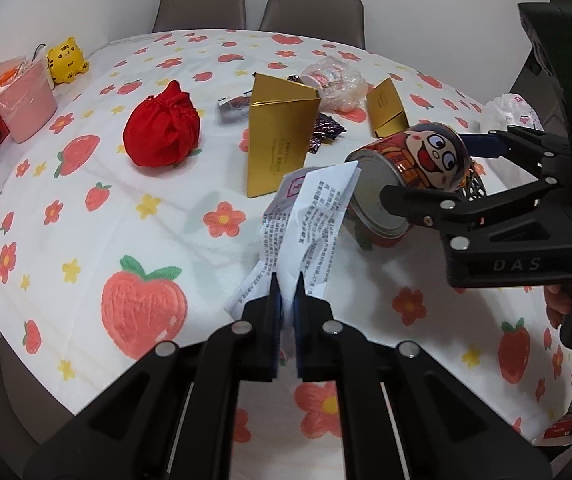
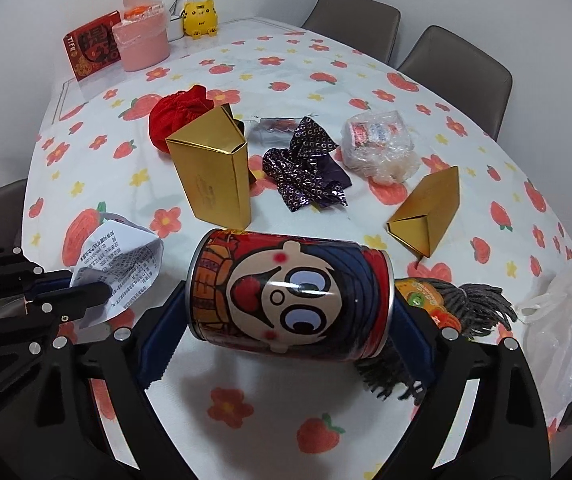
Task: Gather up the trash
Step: 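Grasp the white receipt with the left tool while the right tool grasps the red can, then carry the receipt and red can in both tools over the grey bin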
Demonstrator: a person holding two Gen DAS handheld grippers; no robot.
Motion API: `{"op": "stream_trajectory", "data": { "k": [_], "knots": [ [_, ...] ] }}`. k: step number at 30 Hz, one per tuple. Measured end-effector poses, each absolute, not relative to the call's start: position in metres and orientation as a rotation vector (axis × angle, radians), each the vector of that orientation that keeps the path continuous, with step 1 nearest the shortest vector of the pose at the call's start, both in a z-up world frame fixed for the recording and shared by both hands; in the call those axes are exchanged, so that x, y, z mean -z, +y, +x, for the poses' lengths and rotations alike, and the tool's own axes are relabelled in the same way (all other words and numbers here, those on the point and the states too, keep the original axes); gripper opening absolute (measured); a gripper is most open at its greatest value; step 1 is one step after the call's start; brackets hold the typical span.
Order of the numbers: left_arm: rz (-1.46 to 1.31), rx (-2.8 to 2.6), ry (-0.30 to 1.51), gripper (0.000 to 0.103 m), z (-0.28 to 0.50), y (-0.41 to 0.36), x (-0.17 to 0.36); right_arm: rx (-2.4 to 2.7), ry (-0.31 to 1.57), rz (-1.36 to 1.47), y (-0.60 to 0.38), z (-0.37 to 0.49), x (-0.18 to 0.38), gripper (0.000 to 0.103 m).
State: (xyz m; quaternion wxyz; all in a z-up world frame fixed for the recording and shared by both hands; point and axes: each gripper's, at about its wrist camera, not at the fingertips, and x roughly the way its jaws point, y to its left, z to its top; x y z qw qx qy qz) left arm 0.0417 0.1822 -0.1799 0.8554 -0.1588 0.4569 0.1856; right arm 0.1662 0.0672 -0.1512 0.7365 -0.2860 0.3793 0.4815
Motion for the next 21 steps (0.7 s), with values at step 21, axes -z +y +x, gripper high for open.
{"op": "stream_trajectory", "data": {
  "k": [21],
  "knots": [
    [-0.038,0.132,0.930,0.006,0.126,-0.033,0.124,-0.548,0.839,-0.320,-0.229,0.173,0.088,0.087]
  ]
}}
